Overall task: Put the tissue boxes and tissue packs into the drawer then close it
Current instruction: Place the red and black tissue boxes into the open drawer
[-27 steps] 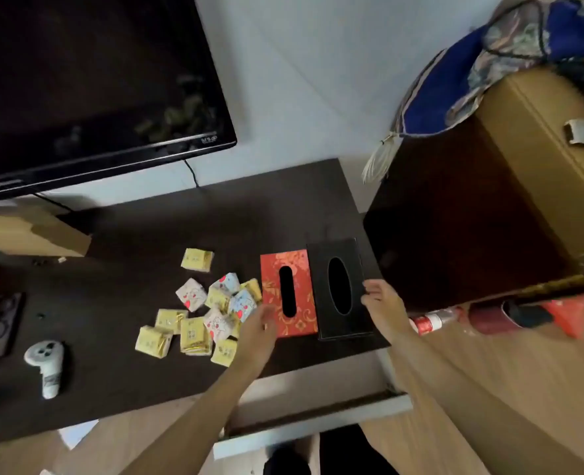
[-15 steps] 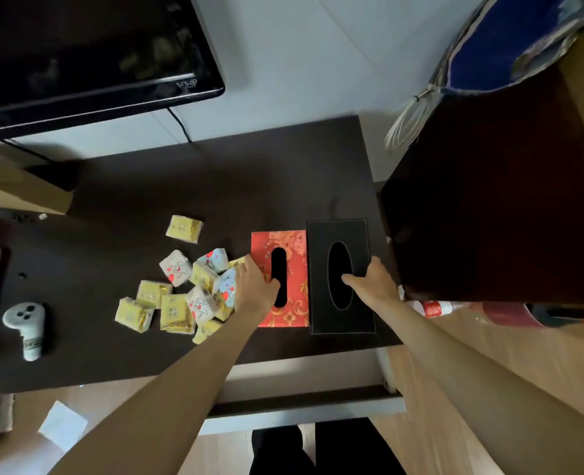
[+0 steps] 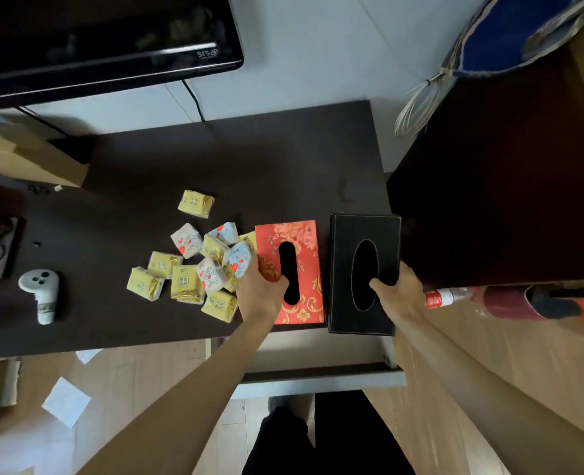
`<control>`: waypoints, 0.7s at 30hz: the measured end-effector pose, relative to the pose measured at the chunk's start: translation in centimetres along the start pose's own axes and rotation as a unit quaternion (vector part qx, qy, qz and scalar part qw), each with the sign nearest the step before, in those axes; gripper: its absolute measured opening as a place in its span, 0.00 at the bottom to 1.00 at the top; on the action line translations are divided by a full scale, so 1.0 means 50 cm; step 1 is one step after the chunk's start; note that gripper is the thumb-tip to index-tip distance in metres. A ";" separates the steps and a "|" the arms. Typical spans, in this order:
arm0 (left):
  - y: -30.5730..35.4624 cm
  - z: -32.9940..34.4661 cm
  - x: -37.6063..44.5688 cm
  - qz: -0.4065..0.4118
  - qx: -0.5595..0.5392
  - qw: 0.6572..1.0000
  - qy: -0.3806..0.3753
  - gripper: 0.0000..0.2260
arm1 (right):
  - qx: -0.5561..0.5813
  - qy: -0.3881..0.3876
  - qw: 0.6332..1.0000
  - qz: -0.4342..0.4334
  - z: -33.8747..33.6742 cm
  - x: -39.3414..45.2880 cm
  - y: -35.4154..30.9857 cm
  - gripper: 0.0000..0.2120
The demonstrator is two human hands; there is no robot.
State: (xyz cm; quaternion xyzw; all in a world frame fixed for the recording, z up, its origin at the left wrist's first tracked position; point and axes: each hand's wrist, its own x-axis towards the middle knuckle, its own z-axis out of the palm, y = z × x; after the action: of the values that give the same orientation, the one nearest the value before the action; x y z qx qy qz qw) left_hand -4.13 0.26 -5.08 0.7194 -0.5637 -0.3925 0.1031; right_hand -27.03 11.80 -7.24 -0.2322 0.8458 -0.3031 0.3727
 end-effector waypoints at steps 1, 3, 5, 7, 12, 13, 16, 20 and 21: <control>-0.017 0.001 -0.024 0.000 -0.020 1.000 0.016 0.16 | 0.012 0.008 1.000 -0.003 -0.001 -0.021 0.013 0.14; -0.057 0.003 -0.072 0.003 -0.048 0.998 0.034 0.17 | 0.037 0.028 0.999 -0.008 0.003 -0.060 0.043 0.16; -0.108 0.009 -0.113 0.005 -0.067 0.997 0.032 0.17 | 0.062 0.040 0.997 -0.017 0.016 -0.098 0.080 0.15; -0.156 0.015 -0.146 -0.002 -0.088 0.996 0.029 0.24 | 0.077 0.047 0.996 -0.020 0.035 -0.136 0.115 0.15; -0.242 0.034 -0.211 0.001 -0.092 0.996 0.015 0.23 | 0.056 0.061 0.996 -0.029 0.082 -0.211 0.174 0.17; -0.256 0.036 -0.221 -0.001 -0.089 0.996 0.015 0.20 | 0.048 0.061 0.996 -0.034 0.089 -0.218 0.180 0.18; -0.292 0.046 -0.238 -0.007 -0.082 0.996 0.025 0.13 | 0.009 0.067 0.997 -0.029 0.097 -0.218 0.187 0.16; -0.327 0.053 -0.257 -0.015 -0.057 0.998 0.026 0.13 | -0.019 0.047 0.999 0.006 0.101 -0.228 0.208 0.21; -0.332 0.053 -0.263 -0.015 -0.049 0.998 0.024 0.13 | -0.023 0.043 0.999 0.011 0.100 -0.236 0.215 0.23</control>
State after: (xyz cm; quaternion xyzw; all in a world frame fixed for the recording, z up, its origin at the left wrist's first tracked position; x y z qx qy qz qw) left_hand 5.44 18.49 -10.77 0.7311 -0.5302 -0.4040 0.1453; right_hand -17.70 25.02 -11.51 -0.2180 0.8702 -0.2889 0.3342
